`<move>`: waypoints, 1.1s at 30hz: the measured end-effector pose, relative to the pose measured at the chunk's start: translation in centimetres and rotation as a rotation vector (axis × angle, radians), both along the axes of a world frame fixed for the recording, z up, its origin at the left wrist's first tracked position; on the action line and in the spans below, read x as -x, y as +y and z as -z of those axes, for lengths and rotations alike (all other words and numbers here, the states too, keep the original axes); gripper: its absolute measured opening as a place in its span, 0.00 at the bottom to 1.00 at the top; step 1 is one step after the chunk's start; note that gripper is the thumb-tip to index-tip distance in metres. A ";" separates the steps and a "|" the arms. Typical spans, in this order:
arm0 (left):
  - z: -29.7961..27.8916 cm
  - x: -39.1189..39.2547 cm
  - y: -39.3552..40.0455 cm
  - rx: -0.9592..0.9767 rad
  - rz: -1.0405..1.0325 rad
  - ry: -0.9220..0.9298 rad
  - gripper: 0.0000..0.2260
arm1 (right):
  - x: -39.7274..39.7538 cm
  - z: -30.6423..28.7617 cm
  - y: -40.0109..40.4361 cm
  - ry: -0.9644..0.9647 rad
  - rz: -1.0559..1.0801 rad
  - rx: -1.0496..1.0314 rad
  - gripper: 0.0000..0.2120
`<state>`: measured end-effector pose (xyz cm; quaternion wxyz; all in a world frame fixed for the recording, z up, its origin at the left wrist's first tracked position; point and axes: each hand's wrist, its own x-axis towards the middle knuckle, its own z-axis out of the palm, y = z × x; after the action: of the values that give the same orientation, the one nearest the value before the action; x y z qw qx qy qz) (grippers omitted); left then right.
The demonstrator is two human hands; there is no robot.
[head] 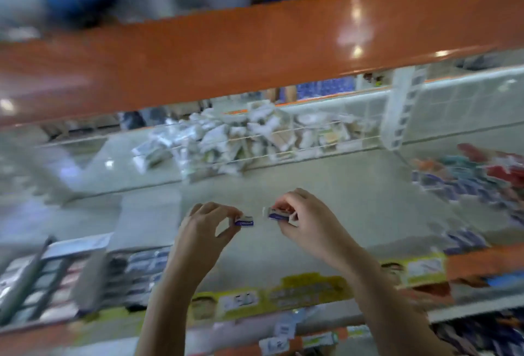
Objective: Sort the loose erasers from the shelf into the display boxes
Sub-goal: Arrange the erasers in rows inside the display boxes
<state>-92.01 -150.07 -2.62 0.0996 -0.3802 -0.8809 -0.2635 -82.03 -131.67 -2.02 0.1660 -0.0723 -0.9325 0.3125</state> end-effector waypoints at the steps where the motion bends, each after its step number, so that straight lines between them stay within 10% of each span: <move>1: -0.1 0.4 -2.0 0.006 -0.021 -0.008 0.09 | 0.9 -0.2 -1.7 -0.003 -0.036 0.003 0.09; 13: -0.1 5.8 -18.6 0.087 -0.163 -0.038 0.12 | 9.5 -0.4 -17.1 0.011 -0.226 -0.072 0.11; 33: 1.7 9.2 -23.1 0.063 -0.066 -0.107 0.10 | 11.2 1.3 -23.0 -0.142 -0.116 -0.200 0.10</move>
<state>-101.24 -173.22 -4.30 0.0490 -0.3394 -0.9048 -0.2523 -93.21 -154.64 -3.35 0.0876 -0.0233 -0.9710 0.2210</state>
